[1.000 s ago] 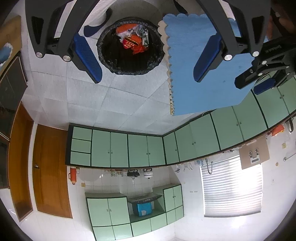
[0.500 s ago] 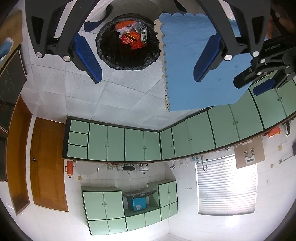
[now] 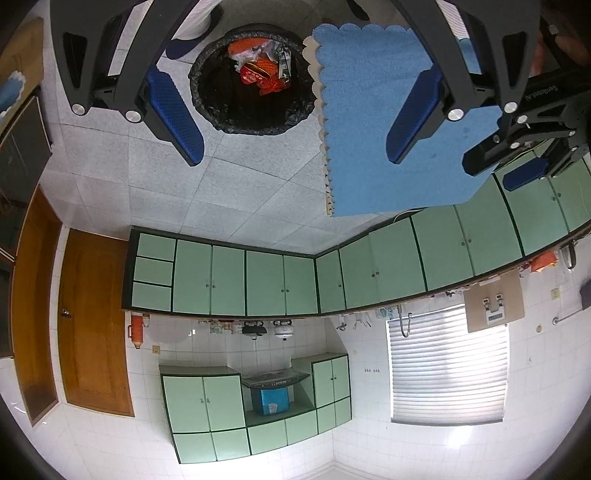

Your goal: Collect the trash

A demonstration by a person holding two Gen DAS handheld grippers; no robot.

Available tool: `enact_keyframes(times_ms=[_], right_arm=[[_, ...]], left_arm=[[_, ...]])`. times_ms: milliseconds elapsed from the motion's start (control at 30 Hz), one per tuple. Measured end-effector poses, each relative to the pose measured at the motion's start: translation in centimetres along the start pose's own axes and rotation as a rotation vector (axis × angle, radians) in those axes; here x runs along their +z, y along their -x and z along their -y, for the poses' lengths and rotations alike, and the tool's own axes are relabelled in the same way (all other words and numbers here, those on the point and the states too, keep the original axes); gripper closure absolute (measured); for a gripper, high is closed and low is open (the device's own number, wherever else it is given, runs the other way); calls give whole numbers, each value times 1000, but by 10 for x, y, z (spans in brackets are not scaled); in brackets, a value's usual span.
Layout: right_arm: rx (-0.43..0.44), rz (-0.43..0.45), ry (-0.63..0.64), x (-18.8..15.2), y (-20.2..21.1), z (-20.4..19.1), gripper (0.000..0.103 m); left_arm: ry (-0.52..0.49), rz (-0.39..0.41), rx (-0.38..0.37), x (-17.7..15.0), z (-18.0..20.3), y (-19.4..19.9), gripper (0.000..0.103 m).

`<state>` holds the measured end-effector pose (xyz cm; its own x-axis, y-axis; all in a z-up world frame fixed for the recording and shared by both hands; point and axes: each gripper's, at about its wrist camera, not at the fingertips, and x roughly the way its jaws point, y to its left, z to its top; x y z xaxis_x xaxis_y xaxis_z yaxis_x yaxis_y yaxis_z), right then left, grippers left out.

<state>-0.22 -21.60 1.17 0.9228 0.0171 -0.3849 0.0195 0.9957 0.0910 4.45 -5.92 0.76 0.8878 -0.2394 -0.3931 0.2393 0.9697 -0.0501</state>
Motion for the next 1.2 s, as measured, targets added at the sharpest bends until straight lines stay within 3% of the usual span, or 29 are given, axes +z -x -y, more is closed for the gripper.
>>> enact_keyframes(times_ms=[1200], right_arm=[[3, -3, -2, -1, 0, -3, 6]], left_arm=[[4, -1, 4, -1, -4, 0, 13]])
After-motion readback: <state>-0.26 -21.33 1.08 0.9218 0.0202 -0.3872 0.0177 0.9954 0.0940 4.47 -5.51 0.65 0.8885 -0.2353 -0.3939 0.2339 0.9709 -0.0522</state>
